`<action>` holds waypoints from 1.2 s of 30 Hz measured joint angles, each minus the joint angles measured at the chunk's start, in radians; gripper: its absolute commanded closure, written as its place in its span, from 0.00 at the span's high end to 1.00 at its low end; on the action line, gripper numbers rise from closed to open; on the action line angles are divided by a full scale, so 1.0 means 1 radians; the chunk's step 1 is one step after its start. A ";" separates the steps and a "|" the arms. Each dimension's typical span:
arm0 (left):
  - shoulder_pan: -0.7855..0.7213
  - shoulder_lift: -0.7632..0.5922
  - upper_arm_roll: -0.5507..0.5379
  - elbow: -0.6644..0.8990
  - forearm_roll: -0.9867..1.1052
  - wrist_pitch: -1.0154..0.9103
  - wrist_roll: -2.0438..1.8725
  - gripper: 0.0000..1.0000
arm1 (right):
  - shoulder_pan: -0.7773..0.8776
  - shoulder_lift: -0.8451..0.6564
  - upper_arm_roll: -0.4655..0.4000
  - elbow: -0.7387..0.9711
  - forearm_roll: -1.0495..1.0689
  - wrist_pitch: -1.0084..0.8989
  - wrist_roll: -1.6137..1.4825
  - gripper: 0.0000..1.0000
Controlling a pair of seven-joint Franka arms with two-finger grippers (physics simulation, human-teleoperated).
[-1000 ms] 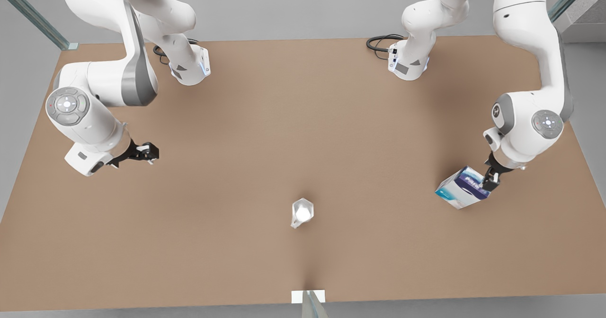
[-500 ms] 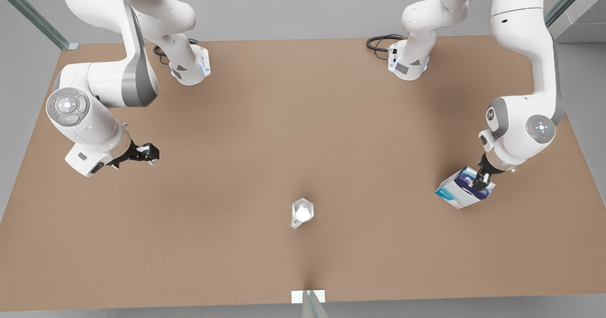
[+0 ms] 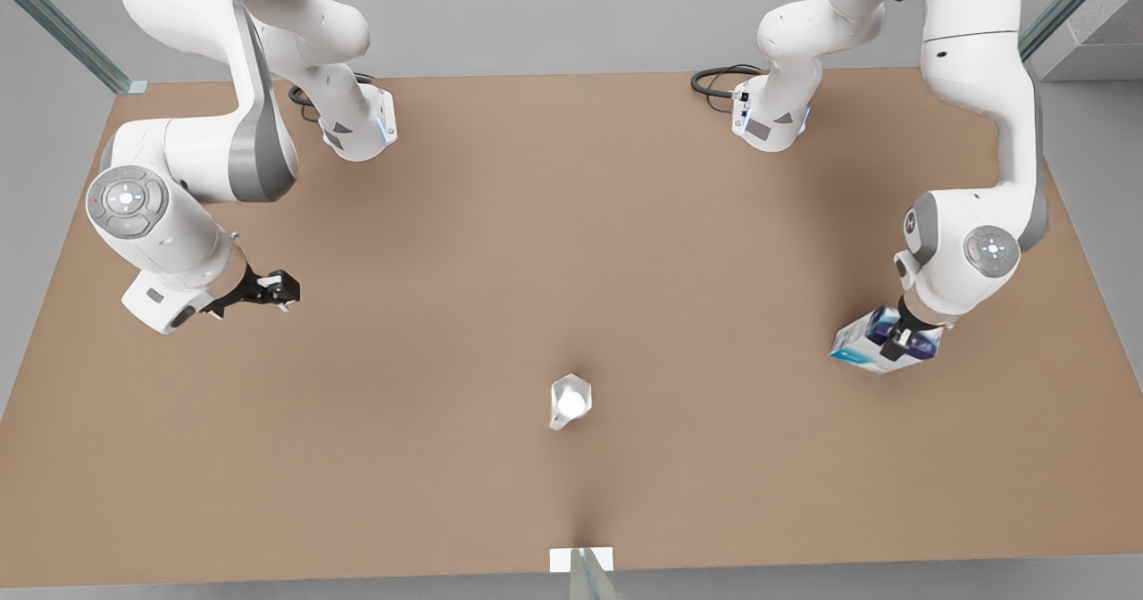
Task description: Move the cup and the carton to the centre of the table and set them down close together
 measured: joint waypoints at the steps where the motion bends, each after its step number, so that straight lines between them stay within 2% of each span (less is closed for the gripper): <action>1: 0.003 0.010 0.000 0.000 -0.003 0.006 -0.001 1.00 | 0.000 0.000 0.000 0.000 0.001 0.001 0.001 1.00; 5: 0.015 0.025 0.000 0.000 -0.009 0.021 0.000 0.99 | 0.002 0.000 0.000 0.000 0.000 0.003 0.000 1.00; 6: 0.015 0.025 0.000 0.000 -0.010 0.024 0.000 0.79 | 0.002 0.000 -0.001 0.000 0.000 0.003 0.000 1.00; 7: 0.015 0.023 0.000 0.000 -0.011 0.027 -0.001 0.47 | 0.001 0.000 -0.001 0.000 0.000 0.003 0.001 1.00; 16: 0.010 0.007 0.000 0.001 -0.037 0.017 -0.009 0.48 | 0.002 -0.001 0.001 0.000 0.001 -0.001 0.000 1.00; 20: 0.004 -0.085 -0.027 0.005 -0.054 -0.116 -0.105 0.50 | 0.002 0.000 0.001 0.000 0.001 0.002 0.000 1.00; 23: 0.000 -0.133 -0.171 0.009 -0.052 -0.225 -0.435 0.50 | 0.002 0.000 0.001 0.000 0.001 0.005 0.000 1.00; 26: -0.018 -0.127 -0.321 0.021 -0.039 -0.242 -0.680 0.50 | 0.002 0.000 0.001 0.000 0.001 0.006 0.000 1.00; 31: -0.249 -0.083 -0.324 0.075 -0.027 -0.244 -1.009 0.51 | 0.002 0.000 0.001 0.000 0.001 0.006 0.000 1.00; 36: -0.465 0.039 -0.313 0.220 -0.043 -0.265 -1.347 0.51 | 0.003 0.000 0.001 0.000 0.001 0.003 0.000 1.00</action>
